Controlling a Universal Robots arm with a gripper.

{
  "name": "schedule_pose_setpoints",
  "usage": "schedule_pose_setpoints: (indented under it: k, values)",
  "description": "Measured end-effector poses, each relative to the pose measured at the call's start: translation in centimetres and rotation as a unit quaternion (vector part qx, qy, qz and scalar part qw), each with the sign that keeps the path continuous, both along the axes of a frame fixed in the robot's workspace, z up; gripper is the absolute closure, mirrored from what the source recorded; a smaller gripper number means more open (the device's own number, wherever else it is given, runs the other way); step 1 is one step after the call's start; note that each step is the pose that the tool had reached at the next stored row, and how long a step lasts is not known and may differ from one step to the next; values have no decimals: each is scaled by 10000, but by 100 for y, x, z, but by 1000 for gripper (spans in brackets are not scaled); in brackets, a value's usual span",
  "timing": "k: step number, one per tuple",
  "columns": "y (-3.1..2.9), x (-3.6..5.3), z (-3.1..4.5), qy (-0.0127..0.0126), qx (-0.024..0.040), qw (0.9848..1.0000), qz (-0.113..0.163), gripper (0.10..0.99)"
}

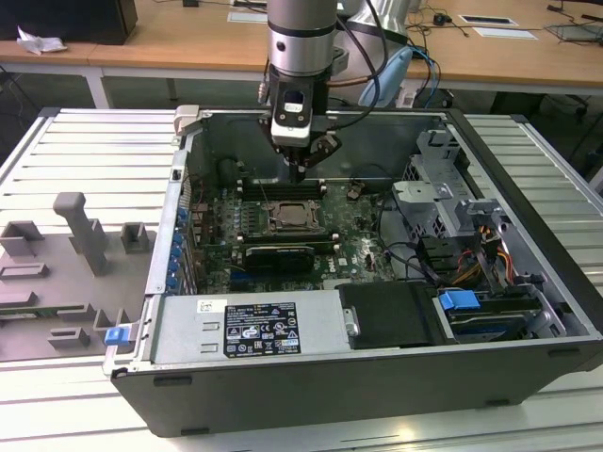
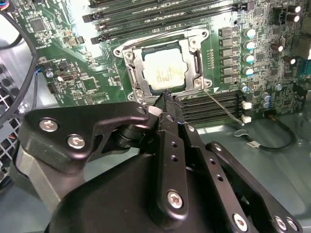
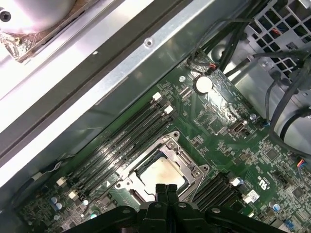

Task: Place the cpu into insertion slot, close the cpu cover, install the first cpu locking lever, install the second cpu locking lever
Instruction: 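Install the first cpu locking lever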

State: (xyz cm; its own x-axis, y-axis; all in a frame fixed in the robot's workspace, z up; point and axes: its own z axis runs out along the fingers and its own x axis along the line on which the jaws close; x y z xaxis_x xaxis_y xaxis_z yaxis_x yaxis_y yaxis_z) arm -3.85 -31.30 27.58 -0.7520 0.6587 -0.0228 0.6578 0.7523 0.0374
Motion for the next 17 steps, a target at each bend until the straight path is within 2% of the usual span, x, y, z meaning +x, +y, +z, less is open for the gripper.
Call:
schedule_pose_setpoints:
  k: [10, 17]
  values:
    - [0, 0, 0, 0, 0, 9992, 407, 980]
    - [-3, 0, 0, 0, 0, 9978, 669, 980]
